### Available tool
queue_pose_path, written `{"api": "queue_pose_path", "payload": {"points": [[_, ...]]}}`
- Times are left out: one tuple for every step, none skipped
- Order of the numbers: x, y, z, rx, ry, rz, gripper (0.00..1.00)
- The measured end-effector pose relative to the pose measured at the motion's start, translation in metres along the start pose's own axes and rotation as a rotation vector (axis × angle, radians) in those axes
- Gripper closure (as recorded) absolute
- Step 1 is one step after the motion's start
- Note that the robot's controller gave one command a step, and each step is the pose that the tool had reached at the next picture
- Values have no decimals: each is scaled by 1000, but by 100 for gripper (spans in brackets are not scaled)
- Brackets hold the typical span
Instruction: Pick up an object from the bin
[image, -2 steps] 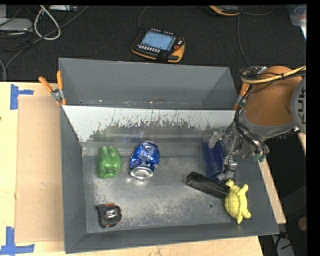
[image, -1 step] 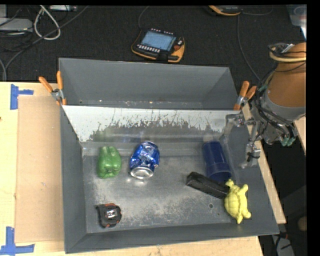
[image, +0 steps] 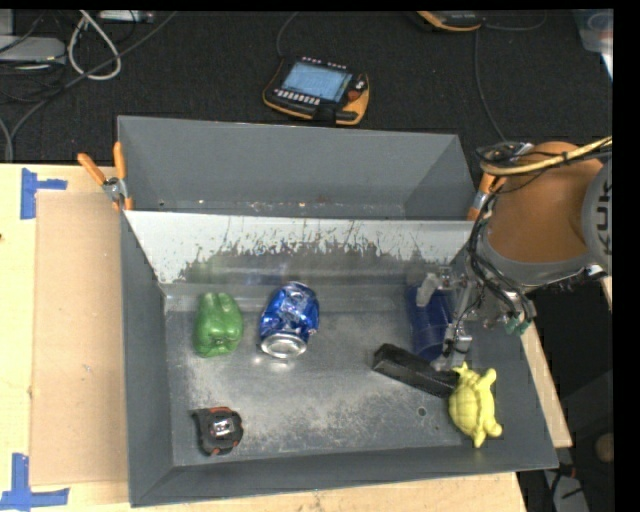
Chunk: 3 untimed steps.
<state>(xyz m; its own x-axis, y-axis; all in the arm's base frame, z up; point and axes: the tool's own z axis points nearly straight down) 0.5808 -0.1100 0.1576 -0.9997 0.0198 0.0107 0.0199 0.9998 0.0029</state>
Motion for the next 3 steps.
{"api": "queue_pose_path", "payload": {"points": [[16,2,-11,3,-12,-34,0],[74,-8,83,4,-12,-253,0],[82,-9,91,1,-3,-255,0]]}}
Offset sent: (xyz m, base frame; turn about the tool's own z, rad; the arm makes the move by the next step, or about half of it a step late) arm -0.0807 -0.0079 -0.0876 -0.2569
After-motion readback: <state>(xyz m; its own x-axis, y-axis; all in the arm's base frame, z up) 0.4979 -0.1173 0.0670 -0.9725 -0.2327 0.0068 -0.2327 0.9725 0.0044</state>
